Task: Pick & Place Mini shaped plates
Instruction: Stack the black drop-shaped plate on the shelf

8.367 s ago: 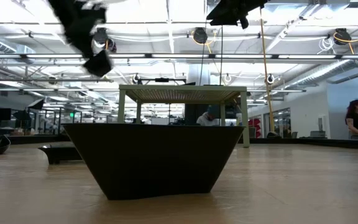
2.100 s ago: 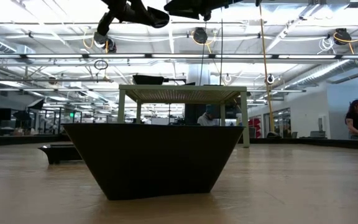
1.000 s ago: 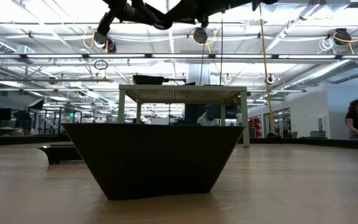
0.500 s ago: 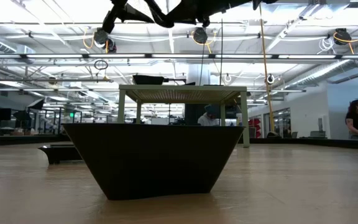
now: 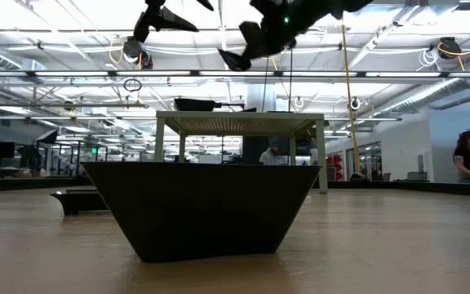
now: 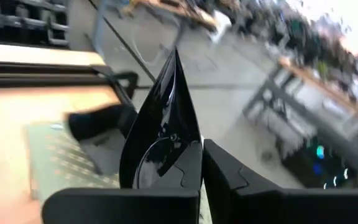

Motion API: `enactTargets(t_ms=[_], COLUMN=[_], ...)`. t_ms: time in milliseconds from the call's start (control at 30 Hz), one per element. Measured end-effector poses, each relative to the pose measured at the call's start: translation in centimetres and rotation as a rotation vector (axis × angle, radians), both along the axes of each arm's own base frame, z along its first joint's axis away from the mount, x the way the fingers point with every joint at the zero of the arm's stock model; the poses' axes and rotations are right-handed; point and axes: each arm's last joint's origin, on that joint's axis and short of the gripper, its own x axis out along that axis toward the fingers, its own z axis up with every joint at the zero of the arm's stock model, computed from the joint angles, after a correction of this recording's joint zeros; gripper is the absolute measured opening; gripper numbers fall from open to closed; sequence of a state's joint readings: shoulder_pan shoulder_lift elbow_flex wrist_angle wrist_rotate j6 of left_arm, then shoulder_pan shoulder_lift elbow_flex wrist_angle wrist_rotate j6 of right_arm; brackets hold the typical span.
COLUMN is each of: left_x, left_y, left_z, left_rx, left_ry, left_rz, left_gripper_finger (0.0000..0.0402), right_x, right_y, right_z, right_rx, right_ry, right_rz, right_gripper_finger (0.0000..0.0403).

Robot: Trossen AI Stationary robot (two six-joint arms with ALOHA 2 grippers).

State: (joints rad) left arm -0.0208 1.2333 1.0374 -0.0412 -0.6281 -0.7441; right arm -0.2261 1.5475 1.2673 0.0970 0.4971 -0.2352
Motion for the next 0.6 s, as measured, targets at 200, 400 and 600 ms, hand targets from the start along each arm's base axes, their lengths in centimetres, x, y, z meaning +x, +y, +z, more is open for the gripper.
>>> enactTargets(t_ms=[200, 400, 600], left_x=[-0.3, -1.0, -3.0], left_y=[0.0, 0.6, 1.3], left_z=[0.3, 1.0, 2.6], left_rx=[0.004, 0.006, 0.050], left_ry=[-0.006, -0.034, -0.058], left_rz=[-0.004, 0.016, 0.018], left_gripper_finger=[0.0225, 0.0225, 0.0225], right_x=[-1.2, -1.5, -1.8], right_y=[-2.9, -4.6, -5.4], right_z=[-1.0, -1.7, -1.9], right_rx=[0.225, 0.401, 0.457], right_ry=[-0.073, -0.140, -0.174], right_rz=[-0.110, -0.076, -0.119], right_gripper_finger=[0.0000, 0.0000, 0.0000])
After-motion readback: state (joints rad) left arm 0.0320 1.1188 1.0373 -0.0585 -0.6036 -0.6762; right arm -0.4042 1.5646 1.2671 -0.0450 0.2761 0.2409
